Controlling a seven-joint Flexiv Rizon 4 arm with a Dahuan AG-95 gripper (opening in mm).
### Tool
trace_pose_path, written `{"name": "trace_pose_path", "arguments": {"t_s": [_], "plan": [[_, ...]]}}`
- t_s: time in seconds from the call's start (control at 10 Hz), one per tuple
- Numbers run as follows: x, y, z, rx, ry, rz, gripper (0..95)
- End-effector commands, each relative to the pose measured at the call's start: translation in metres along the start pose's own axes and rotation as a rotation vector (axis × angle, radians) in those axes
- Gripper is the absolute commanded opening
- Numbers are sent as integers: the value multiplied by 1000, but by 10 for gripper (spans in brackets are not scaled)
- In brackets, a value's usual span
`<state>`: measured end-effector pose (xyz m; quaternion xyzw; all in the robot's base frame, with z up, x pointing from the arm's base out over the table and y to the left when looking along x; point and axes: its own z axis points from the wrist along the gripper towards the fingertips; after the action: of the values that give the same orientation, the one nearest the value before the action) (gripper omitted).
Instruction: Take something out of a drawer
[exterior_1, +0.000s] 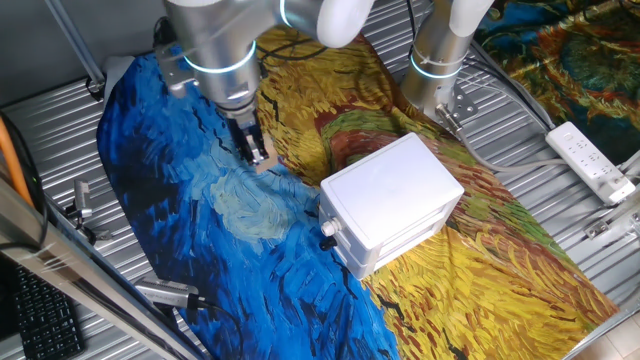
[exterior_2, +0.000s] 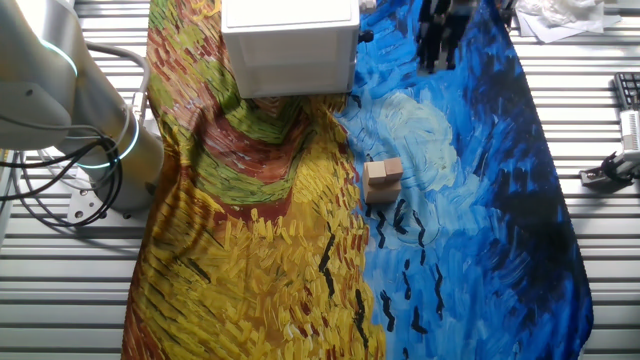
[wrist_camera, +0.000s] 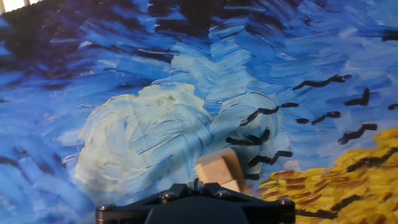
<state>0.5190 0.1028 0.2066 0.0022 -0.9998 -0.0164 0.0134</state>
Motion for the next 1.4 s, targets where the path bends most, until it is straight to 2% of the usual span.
{"name": "trace_pose_path", "arguments": {"t_s": [0.1,0.4,0.9,1.4], "plan": [[11,24,5,-26,-20,-47,0],[16,37,11,-29,-33,-44,0],[7,57,-1,-30,-38,-18,0],[7,62,-6,-28,-31,-3,0]]}}
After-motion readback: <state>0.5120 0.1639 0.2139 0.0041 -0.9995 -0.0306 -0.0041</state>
